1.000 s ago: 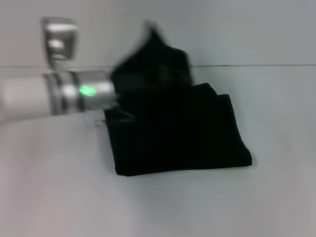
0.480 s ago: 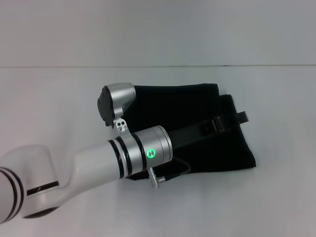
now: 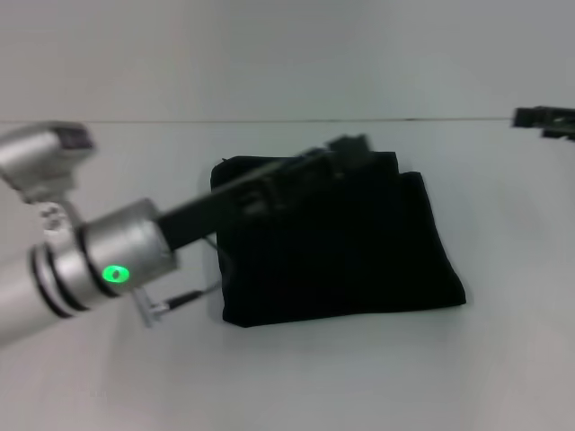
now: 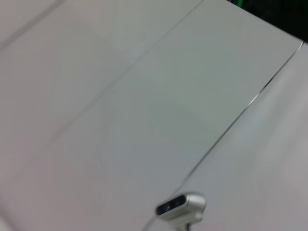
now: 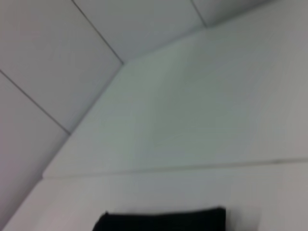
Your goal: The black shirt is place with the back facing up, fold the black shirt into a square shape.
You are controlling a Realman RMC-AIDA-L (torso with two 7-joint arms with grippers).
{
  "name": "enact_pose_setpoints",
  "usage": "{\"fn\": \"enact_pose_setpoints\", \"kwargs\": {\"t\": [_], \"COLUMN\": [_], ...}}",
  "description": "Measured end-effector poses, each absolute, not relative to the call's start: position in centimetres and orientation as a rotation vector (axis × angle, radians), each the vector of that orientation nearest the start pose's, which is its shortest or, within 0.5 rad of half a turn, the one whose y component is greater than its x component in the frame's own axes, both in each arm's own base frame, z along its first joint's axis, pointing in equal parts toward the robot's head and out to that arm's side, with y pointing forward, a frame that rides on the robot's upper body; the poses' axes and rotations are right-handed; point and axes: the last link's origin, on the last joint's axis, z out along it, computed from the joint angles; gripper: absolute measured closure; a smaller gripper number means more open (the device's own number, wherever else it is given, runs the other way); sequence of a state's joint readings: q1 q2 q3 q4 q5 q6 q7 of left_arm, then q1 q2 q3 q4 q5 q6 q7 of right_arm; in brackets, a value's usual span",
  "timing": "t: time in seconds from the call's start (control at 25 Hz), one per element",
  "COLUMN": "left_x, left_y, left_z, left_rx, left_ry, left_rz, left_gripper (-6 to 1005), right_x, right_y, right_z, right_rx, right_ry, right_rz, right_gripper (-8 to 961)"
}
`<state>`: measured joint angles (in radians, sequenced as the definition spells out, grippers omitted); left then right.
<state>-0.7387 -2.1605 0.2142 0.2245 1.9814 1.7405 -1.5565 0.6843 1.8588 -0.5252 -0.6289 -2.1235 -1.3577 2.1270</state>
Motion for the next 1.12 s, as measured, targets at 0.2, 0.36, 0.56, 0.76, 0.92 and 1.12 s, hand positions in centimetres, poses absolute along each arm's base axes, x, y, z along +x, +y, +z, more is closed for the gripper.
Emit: {"fn": "enact_pose_setpoints", "kwargs": {"t": [0.2,0.36,0.56,0.76,0.92,1.12], "left_x": [-21.3,-23.1,-24.0,-24.0,-23.9,-23.8], "left_y": [33.3,33.3,33.0,33.5,34.0,34.4], "left_z": [-0.7,1.2,1.9,1.9,1.9,1.8], "left_rx": [-2.543,-2.597,-2.648,-2.651,-2.642,-2.638], "left_ry": [-0.963,-0.796,-0.656,-0.614,-0.613,-0.620], "left_rz": [-1.414,-1.222,-1.054,-1.006,-0.990,-0.982], "left_gripper": [148,107,110,112,112,111], "right_x": [26.3,25.2,24.3,24.3,24.7,25.2], "right_y": [43.0,43.6,43.6,43.1,42.8,42.7], "right_z": [6.6,3.5,0.0,-2.0,-2.4,-2.8], "right_rx": [-2.231,-2.249,-2.244,-2.228,-2.211,-2.186], "right_ry": [1.504,1.541,1.578,1.611,1.624,1.628], "right_rz": [0.514,0.441,0.370,0.342,0.339,0.336], "right_gripper": [58,58,59,59,61,72]}}
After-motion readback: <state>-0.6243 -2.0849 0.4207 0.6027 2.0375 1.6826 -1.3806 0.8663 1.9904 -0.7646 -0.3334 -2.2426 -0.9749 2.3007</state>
